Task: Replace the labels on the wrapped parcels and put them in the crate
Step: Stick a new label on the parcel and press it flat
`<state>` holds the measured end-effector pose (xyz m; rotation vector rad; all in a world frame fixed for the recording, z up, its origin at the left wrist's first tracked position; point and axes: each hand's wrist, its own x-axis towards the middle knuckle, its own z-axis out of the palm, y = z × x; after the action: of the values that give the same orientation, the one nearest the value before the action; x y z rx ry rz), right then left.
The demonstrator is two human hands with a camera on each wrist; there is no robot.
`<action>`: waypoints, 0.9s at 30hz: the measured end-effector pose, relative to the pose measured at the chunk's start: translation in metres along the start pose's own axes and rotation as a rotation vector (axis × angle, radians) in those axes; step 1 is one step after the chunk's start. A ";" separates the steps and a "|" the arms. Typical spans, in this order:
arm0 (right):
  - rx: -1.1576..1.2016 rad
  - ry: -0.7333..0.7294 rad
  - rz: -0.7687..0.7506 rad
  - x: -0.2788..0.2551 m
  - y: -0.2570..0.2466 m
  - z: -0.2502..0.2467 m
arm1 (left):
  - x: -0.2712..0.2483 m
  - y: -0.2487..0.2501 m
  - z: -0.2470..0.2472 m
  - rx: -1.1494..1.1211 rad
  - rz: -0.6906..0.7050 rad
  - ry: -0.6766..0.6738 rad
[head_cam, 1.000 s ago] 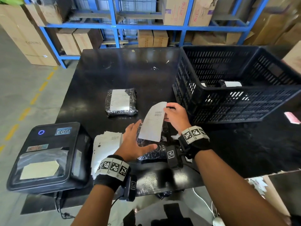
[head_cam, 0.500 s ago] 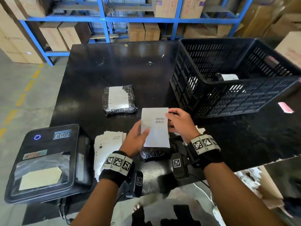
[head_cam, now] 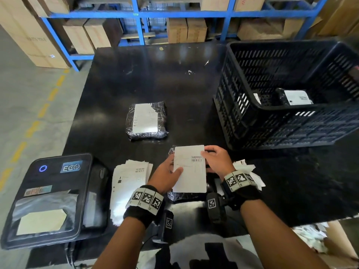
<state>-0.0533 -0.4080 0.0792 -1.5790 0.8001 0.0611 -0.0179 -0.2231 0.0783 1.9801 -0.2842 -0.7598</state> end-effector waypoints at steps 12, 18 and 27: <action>-0.135 -0.023 0.025 0.028 0.007 0.001 | 0.014 -0.002 0.009 0.055 -0.062 0.025; -0.269 -0.009 -0.025 0.034 0.012 0.003 | 0.018 -0.005 0.010 0.124 -0.066 0.021; -0.410 0.046 -0.047 0.038 0.012 0.005 | 0.020 -0.004 0.009 0.254 -0.055 0.020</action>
<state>-0.0289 -0.4197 0.0498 -1.9908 0.8212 0.1636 -0.0081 -0.2373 0.0641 2.2415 -0.3291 -0.7685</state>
